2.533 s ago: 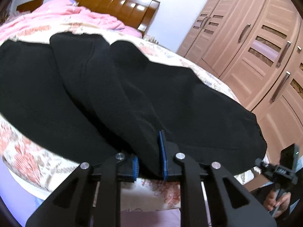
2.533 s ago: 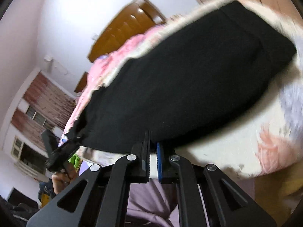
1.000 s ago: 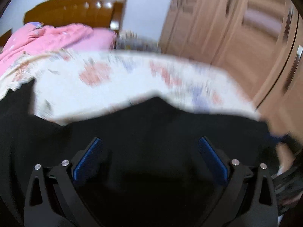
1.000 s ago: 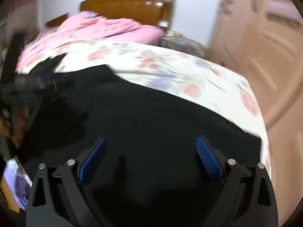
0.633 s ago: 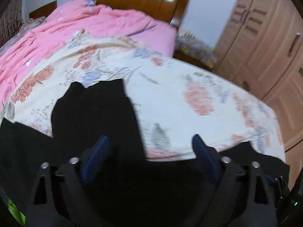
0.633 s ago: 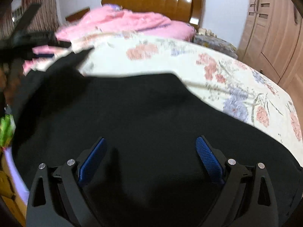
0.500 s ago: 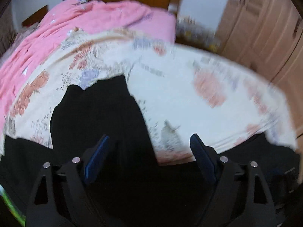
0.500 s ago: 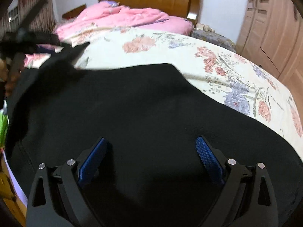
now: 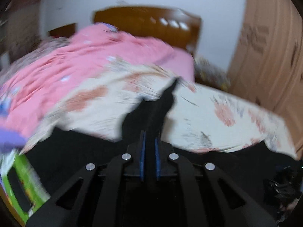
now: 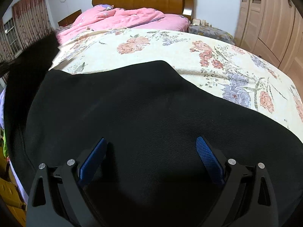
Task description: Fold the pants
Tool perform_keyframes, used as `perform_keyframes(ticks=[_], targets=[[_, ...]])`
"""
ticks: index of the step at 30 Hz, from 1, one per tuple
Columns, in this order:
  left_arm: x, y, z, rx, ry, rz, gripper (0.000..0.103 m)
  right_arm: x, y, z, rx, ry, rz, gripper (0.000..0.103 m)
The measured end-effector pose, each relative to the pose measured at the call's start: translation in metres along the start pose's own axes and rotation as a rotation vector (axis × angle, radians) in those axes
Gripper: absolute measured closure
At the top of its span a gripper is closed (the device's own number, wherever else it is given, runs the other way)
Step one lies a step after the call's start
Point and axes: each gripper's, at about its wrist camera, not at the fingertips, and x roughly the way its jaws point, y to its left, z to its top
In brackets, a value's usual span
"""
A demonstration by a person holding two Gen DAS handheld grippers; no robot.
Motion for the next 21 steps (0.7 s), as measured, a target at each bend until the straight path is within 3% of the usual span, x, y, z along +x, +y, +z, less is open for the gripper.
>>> perform_keyframes(ticks=[3,6,7,9,10,11,12,15,18,21], targets=[[-0.045,0.062,-0.048,-0.144,-0.019,-0.032,0.098,0.001,0.003,0.000,-0.010,0.004,-0.014,0.011],[-0.037,0.111,-0.103,-0.246,0.069,-0.026,0.097,0.003,0.005,0.000,-0.021,0.009,-0.029,0.011],[-0.028,0.128,-0.126,-0.305,0.101,-0.077,0.097,0.004,0.006,0.000,-0.024,0.011,-0.034,0.011],[-0.027,0.142,-0.146,-0.351,0.069,-0.153,0.089,0.005,0.007,0.001,-0.030,0.014,-0.043,0.011],[-0.030,0.147,-0.150,-0.364,0.032,-0.186,0.078,0.005,0.007,0.000,-0.033,0.014,-0.046,0.011],[-0.032,0.150,-0.151,-0.372,0.011,-0.205,0.059,0.005,0.007,0.000,-0.034,0.015,-0.048,0.011],[-0.034,0.153,-0.151,-0.383,-0.010,-0.222,0.051,0.005,0.007,0.000,-0.035,0.016,-0.050,0.011],[-0.037,0.159,-0.141,-0.406,-0.054,-0.274,0.048,0.006,0.008,0.000,-0.037,0.018,-0.055,0.011],[-0.039,0.164,-0.127,-0.411,-0.083,-0.268,0.048,0.006,0.008,0.000,-0.038,0.017,-0.056,0.011],[-0.036,0.182,-0.115,-0.464,-0.110,-0.260,0.039,0.005,0.008,0.000,-0.038,0.016,-0.056,0.011]])
